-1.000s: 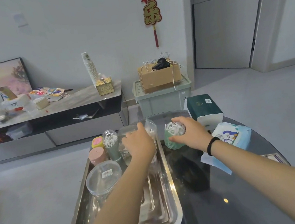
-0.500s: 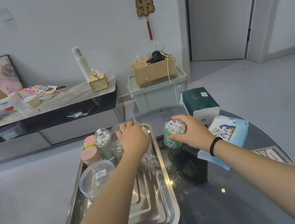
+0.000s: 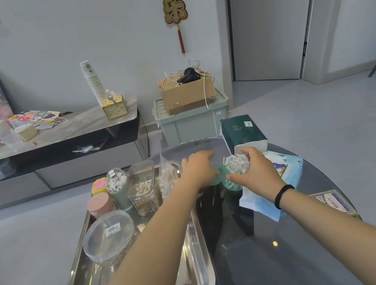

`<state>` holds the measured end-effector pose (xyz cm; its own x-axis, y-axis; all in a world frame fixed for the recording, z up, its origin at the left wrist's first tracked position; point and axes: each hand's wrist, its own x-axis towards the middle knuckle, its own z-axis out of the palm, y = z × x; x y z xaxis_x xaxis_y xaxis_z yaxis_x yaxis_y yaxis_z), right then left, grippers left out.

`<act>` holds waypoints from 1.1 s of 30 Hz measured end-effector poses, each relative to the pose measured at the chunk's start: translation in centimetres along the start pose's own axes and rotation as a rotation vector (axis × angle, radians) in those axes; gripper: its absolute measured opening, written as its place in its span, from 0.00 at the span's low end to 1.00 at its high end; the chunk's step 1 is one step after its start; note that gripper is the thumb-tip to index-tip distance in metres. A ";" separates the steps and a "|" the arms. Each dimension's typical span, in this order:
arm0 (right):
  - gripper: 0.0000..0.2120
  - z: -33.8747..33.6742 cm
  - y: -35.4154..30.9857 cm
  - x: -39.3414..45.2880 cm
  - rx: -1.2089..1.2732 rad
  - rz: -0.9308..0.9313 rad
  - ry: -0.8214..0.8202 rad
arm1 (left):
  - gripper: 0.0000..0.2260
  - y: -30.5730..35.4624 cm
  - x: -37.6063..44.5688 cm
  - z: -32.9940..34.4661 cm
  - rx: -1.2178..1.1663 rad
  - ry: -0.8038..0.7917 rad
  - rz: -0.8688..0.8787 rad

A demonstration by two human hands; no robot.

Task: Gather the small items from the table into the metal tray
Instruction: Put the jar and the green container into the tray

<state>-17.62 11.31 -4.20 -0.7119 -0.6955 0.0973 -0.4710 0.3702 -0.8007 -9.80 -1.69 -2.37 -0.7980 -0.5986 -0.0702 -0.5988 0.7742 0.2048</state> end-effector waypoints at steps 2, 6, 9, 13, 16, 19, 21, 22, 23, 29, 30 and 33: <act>0.29 0.0 0.1 0.2 -0.018 -0.012 -0.007 | 0.32 -0.2 0.8 0.9 -0.007 -0.131 0.012; 0.25 0.2 0.2 0.5 -0.055 -0.036 -0.020 | 0.34 -0.9 1.5 2.2 0.011 -0.167 -0.005; 0.26 0.0 0.1 0.3 -0.038 -0.051 -0.021 | 0.34 -1.3 0.9 1.6 -0.099 -0.004 -0.051; 0.36 -0.3 -0.4 -0.3 0.036 -0.053 -0.065 | 0.30 -1.6 -0.5 -0.4 -0.706 0.243 -0.113; 0.35 -0.2 -1.0 -0.8 0.082 -0.057 -0.106 | 0.29 -1.4 -2.3 -1.0 -1.032 0.242 -0.176; 0.34 0.0 -1.7 -1.3 0.129 -0.078 -0.138 | 0.32 -1.1 -3.8 -0.5 -1.108 0.217 -0.206; 0.33 0.0 -1.9 -1.6 0.137 -0.104 -0.136 | 0.34 -0.9 -4.5 0.0 -1.118 0.213 -0.192; 0.33 0.0 -2.0 -1.7 0.136 -0.114 -0.135 | 0.33 -0.7 -4.8 0.1 -1.138 0.203 -0.166; 0.33 0.0 -2.1 -1.8 0.134 -0.123 -0.135 | 0.33 -0.7 -4.9 0.3 -1.156 0.185 -0.140; 0.30 -0.1 -1.8 -1.6 0.097 -0.165 -0.129 | 0.32 -0.5 -5.0 0.5 -1.300 0.160 -0.079; 0.30 -0.1 -1.8 -1.5 0.090 -0.168 -0.127 | 0.33 -0.5 -4.9 0.6 -1.283 0.150 -0.070; 0.31 0.0 -1.9 -1.2 0.073 -0.177 -0.134 | 0.27 -0.3 -5.1 0.8 -1.225 0.072 -0.026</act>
<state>-15.84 11.46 -2.84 -0.5434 -0.8232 0.1644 -0.5401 0.1930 -0.8192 -5.58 1.33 -2.84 -0.7579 -0.6510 -0.0416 -0.1235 0.0805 0.9891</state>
